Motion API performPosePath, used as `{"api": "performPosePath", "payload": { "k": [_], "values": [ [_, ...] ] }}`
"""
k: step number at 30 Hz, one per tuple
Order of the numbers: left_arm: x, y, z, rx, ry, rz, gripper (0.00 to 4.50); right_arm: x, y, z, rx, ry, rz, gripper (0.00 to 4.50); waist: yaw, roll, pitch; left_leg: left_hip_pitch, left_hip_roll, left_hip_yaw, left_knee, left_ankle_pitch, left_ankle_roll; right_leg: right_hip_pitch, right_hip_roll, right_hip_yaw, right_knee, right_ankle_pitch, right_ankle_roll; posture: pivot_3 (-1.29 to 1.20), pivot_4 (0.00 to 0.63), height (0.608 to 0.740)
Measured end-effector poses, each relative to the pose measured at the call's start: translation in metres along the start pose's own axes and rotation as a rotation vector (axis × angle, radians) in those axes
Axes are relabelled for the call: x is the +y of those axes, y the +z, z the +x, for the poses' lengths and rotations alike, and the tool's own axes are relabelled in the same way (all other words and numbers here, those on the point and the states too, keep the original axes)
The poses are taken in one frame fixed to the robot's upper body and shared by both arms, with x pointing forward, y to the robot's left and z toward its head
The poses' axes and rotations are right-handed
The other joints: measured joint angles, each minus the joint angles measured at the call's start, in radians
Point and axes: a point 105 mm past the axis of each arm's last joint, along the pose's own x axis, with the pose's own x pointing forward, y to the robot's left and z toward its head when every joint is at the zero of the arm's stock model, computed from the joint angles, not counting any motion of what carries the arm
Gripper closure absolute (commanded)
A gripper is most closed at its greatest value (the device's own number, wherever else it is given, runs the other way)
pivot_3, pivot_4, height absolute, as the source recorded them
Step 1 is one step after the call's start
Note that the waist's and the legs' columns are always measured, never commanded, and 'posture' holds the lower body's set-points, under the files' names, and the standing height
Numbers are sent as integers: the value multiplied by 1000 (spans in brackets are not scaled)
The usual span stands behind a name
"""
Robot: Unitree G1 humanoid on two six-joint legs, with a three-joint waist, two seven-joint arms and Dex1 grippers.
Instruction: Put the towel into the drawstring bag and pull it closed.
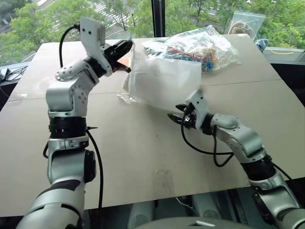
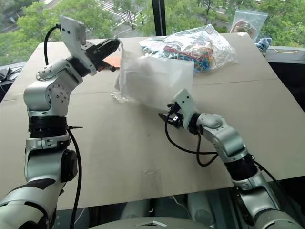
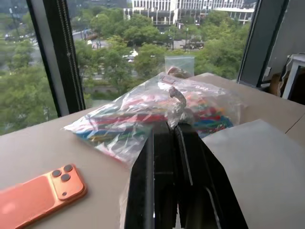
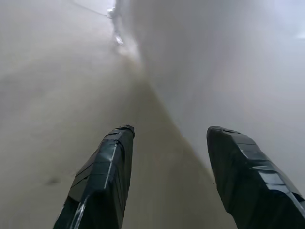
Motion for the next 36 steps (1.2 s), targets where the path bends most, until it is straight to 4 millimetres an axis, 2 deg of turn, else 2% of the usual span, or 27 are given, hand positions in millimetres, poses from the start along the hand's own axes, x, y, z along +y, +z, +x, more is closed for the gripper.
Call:
{"api": "performPosePath", "payload": {
  "k": [2,5,7,9,12,17,20,22,23,25,30,33,34,36],
  "values": [
    [5,-38,-14,140,1,-18,4500,-12,-4,3,3,-65,-24,1877,0,0,0,-1,0,0,0,0,0,0,-1,0,-1,0,0,0,150,740],
    [-7,-94,-37,348,-66,-72,4500,-32,-4,1,-25,-151,-28,1877,9,0,0,-3,-1,1,0,0,0,-1,-2,0,-2,0,0,0,150,740],
    [-20,-114,-52,440,-124,-89,4500,-44,-1,0,-52,-200,-44,1877,12,-1,0,-3,-1,0,0,0,0,-1,-2,-1,-2,0,0,0,150,740],
    [-36,-119,-61,470,-199,-104,4500,-55,-2,0,-64,-237,-58,1877,13,-1,0,-3,-1,0,0,0,0,-1,-2,-1,-2,0,0,0,150,740],
    [-60,-113,-64,471,-312,-126,4500,-67,-8,-1,-44,-263,-98,1877,15,-1,0,-2,-1,-1,0,0,0,0,-2,-2,-1,0,0,0,150,740],
    [-99,-81,-59,398,-488,-198,4500,-71,-10,-2,-42,-260,-129,1877,9,-1,0,-2,-1,0,0,0,0,0,-2,-1,0,0,0,0,150,740],
    [-140,-33,-59,293,-720,-276,4500,-84,-8,-15,-41,-292,-165,1877,17,-1,1,-4,-1,-2,1,0,0,0,-2,-2,-1,0,0,0,150,740],
    [-156,-2,-65,229,-832,-245,4500,-97,-7,-31,-43,-333,-184,1877,13,-1,0,-2,-1,1,1,0,0,1,-3,0,-1,0,0,0,150,740],
    [-158,3,-66,217,-839,-241,4500,-103,-8,-39,-37,-357,-185,1877,12,0,0,0,-1,1,0,0,0,2,-3,0,-1,0,0,0,150,740],
    [-157,-1,-63,234,-826,-266,4500,-111,-17,-53,-10,-393,-176,1877,5,0,0,1,0,1,0,0,0,2,-1,1,0,0,0,0,150,740],
    [-150,-9,-53,241,-751,-249,4500,-107,-28,-67,28,-387,-161,1877,6,1,0,2,0,1,0,0,0,2,0,2,0,0,0,0,150,740],
    [-113,-31,-32,241,-513,-185,4500,-87,-24,-87,2,-309,-128,1877,15,2,-1,2,0,1,0,0,0,3,0,1,-1,0,0,0,150,740],
    [-98,-45,-28,252,-428,-163,4500,-70,-23,-98,-7,-232,-86,1877,17,2,-1,2,0,1,0,0,0,2,0,1,-1,0,0,0,150,740],
    [-85,-57,-25,258,-362,-162,4500,-47,-24,-105,-10,-114,-30,1877,18,1,0,0,0,0,0,0,0,2,-1,0,-2,0,0,0,150,740]
  ]
}}
